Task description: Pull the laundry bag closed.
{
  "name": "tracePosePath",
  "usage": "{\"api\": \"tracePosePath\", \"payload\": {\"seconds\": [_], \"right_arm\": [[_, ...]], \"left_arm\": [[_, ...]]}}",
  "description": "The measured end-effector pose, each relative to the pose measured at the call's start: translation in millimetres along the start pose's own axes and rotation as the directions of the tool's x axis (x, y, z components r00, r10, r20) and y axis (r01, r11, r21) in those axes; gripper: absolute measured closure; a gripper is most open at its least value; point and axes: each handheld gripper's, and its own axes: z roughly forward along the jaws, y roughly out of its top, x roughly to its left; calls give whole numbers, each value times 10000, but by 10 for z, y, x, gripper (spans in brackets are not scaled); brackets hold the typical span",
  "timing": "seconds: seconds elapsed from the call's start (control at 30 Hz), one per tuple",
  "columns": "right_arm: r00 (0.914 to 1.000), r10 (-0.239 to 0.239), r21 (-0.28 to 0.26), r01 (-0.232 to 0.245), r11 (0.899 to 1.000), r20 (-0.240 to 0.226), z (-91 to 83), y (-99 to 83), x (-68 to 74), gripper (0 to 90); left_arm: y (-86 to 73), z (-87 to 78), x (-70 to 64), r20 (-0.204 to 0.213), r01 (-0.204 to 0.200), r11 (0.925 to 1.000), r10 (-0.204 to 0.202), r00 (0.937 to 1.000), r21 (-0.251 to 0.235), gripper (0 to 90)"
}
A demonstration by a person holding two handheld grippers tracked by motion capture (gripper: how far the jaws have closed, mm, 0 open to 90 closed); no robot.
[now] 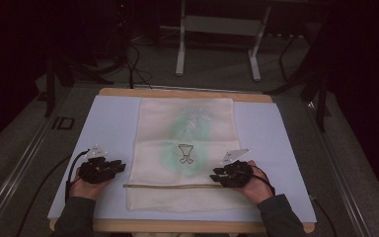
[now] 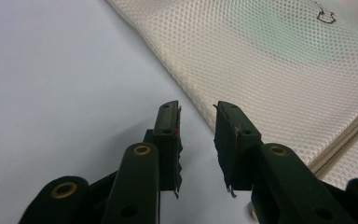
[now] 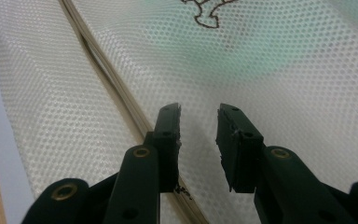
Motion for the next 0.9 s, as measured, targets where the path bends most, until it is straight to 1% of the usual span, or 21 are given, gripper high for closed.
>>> {"api": "tracePosePath", "payload": {"seconds": [0.23,0.63,0.9], "right_arm": [[9998,-127,-59,126,9999,-153,47,49,47,696],[9989,-268,-73,266,9996,-381,111,76,107,696],[9973,-489,-62,487,9988,-555,168,141,167,695]], "left_arm": [[0,-3,3,-3,-5,10000,5,10000,31,705],[-1,7,-1,-1,5,10000,-5,10000,66,707],[0,9,-7,26,-8,10000,8,10000,61,712]]}}
